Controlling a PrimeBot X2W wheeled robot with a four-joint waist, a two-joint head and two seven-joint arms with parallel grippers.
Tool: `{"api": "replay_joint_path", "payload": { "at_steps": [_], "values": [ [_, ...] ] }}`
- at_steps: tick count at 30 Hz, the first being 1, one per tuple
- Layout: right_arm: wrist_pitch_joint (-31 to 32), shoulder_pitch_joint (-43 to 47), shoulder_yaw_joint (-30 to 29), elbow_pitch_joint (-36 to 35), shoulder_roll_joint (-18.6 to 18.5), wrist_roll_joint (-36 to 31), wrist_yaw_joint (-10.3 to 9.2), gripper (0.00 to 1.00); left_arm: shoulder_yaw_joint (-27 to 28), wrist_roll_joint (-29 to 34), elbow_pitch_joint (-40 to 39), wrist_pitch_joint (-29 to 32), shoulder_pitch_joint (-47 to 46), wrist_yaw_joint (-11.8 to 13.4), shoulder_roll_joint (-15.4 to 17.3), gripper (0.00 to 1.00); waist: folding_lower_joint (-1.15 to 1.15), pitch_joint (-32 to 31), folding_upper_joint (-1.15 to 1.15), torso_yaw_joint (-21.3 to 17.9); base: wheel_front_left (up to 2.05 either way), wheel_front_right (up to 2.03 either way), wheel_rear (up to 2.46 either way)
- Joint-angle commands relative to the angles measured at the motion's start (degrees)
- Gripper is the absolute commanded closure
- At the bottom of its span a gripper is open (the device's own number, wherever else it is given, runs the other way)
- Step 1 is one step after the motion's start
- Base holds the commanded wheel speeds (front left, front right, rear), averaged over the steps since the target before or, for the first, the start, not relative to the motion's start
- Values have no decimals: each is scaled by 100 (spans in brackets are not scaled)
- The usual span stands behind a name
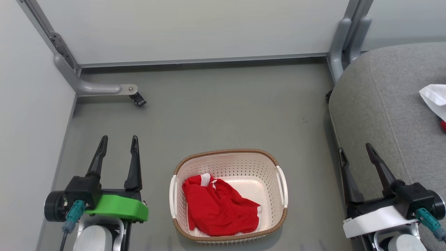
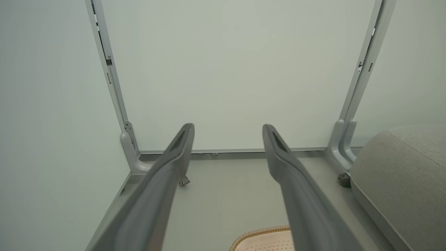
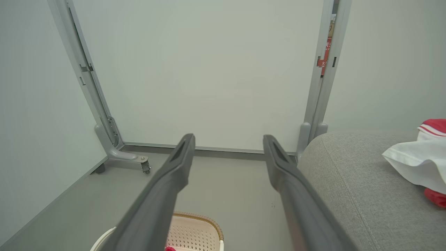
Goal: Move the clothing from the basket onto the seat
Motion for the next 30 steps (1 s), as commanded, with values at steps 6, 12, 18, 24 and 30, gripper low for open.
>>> {"api": "replay_joint_path", "payload": {
  "at_steps": [6, 12, 18, 24, 30],
  "values": [
    [-14, 63, 20, -8, -15, 47, -6, 0, 82, 80, 12, 5, 58, -58, -52, 0, 0, 10, 0, -13, 0, 0, 0],
    [-14, -89, 46, -54, -15, -40, -6, 0, -99, 230, 113, 5, -270, -155, -29, 0, 0, 135, 0, -92, 0, 0, 0],
    [-14, -346, 100, -116, -15, -151, -6, 0, -448, 298, 392, 4, -743, -221, 120, 0, 0, 393, 0, -318, 0, 0, 0],
    [-13, -705, 152, -200, -14, -207, -6, 0, -1006, 253, 896, 5, -1333, -249, 353, 0, 0, 801, 0, -653, 0, 0, 0],
    [-14, -1128, 256, -325, -15, -273, -6, 0, -1864, 109, 1516, 5, -2006, -250, 717, 0, 0, 1370, 0, -1014, 0, 0, 0]
  ]
}}
